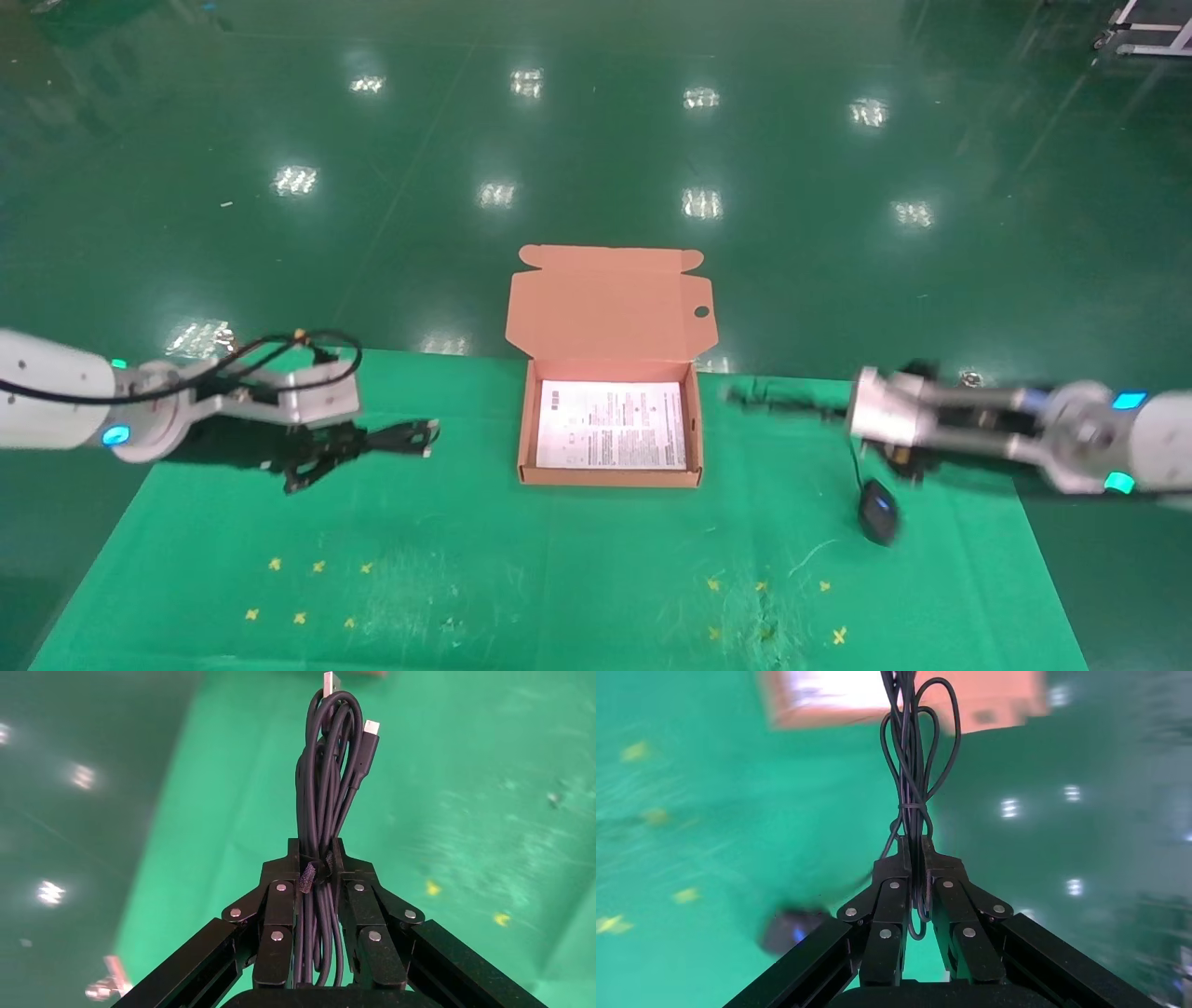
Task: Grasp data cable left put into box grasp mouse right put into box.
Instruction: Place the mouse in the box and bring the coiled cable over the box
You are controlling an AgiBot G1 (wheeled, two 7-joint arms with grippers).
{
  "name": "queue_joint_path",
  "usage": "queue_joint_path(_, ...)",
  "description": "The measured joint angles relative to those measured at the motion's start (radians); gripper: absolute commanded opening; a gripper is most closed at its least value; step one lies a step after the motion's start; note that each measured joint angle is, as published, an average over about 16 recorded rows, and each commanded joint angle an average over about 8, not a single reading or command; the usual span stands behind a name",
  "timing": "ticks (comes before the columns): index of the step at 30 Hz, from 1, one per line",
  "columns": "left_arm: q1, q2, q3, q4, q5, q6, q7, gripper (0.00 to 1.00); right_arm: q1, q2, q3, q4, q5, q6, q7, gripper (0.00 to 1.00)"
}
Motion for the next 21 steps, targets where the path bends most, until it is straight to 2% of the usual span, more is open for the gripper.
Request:
queue_joint_path(4, -0.022, 0.007, -0.002, -0.050, 0.028, -0.021, -0.028, 0.00, 0.055, -0.019, 0.027, 0.003, 0.015, 0.024, 0.021, 0.00)
queue_joint_path(9, -0.061, 0.034, -0.004, -0.076, 0.066, -0.059, -0.045, 0.00, 0.135, -0.082, 0.048, -0.023, 0.036, 0.060, 0.021, 0.00)
queue_joint_path(21, -0.175, 0.125, -0.018, -0.013, 0.129, -0.168, -0.023, 0.00, 0.297, -0.260, 0.065, -0.186, 0.092, 0.149, -0.072, 0.00)
